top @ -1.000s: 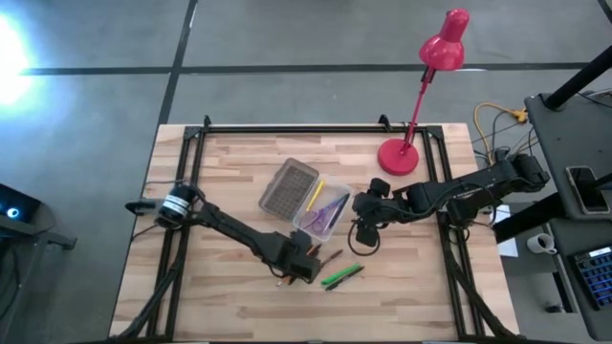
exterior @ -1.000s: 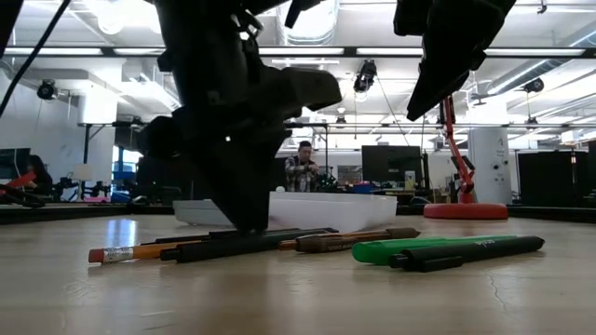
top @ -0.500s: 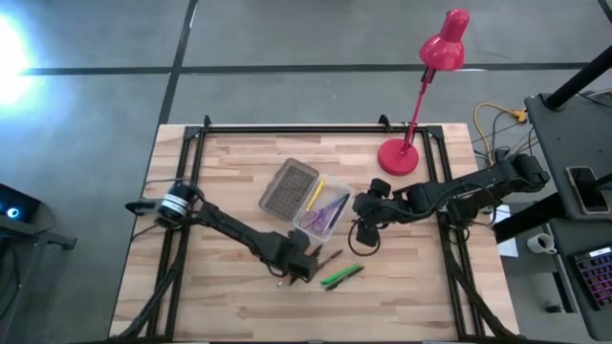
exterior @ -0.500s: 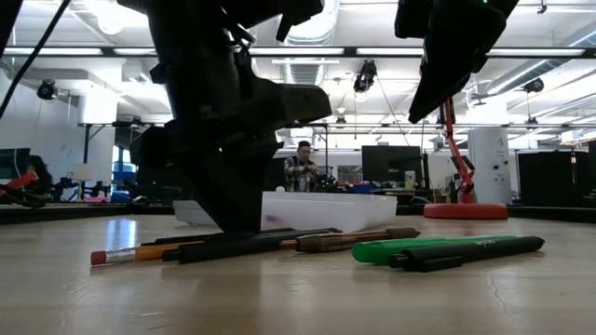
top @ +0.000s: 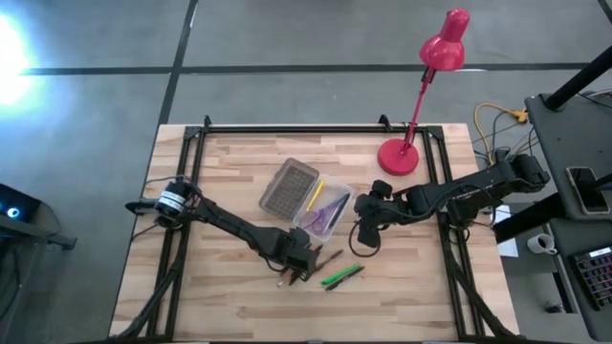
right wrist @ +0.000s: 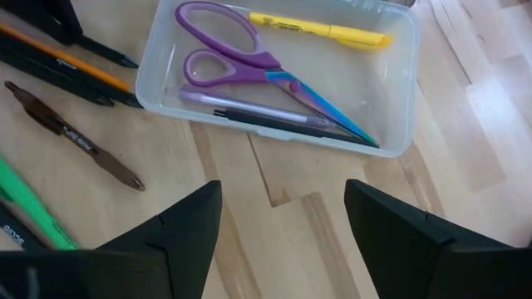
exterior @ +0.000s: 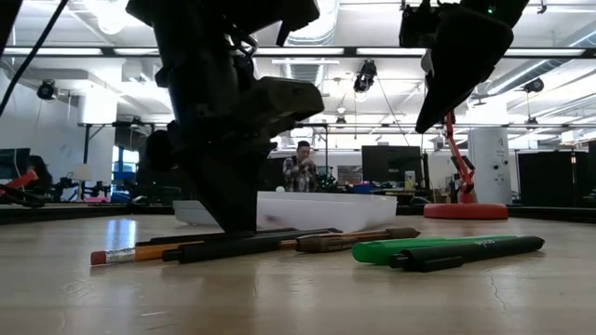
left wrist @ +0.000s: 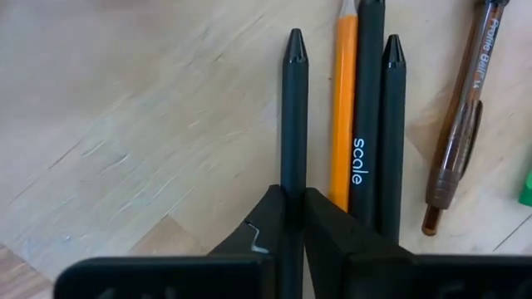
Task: Pick & place school supplies into a supply box
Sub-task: Put the black pen into the gray supply box, then put the yellow pencil into the gray supply box
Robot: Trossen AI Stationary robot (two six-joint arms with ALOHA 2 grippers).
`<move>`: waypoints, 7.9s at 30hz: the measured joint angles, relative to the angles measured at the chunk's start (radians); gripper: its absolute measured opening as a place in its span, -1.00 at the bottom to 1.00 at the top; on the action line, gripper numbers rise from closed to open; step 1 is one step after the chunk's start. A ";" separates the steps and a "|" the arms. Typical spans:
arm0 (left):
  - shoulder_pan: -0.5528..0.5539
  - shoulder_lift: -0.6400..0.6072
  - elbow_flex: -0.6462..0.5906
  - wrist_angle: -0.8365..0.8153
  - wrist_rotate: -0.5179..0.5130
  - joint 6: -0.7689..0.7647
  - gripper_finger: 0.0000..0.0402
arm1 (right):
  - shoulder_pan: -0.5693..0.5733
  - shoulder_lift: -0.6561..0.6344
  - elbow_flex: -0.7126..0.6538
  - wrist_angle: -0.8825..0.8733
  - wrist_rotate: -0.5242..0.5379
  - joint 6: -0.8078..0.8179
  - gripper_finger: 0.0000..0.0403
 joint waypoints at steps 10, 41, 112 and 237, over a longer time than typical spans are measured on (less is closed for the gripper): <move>0.056 -0.193 0.011 0.024 -0.055 0.040 -0.96 | 0.032 -0.069 0.000 -0.006 0.180 0.040 0.20; 0.493 -0.138 -0.012 0.268 0.103 0.283 -0.60 | 0.032 -0.163 -0.019 -0.071 0.314 0.220 0.12; -0.136 -0.616 -0.589 0.419 -0.189 -0.153 -0.54 | 0.278 0.491 0.203 0.197 -0.365 -0.117 -0.05; -0.094 -0.086 -0.082 0.157 -0.186 -0.108 -0.54 | 0.314 0.373 0.364 -0.192 0.073 0.308 -0.08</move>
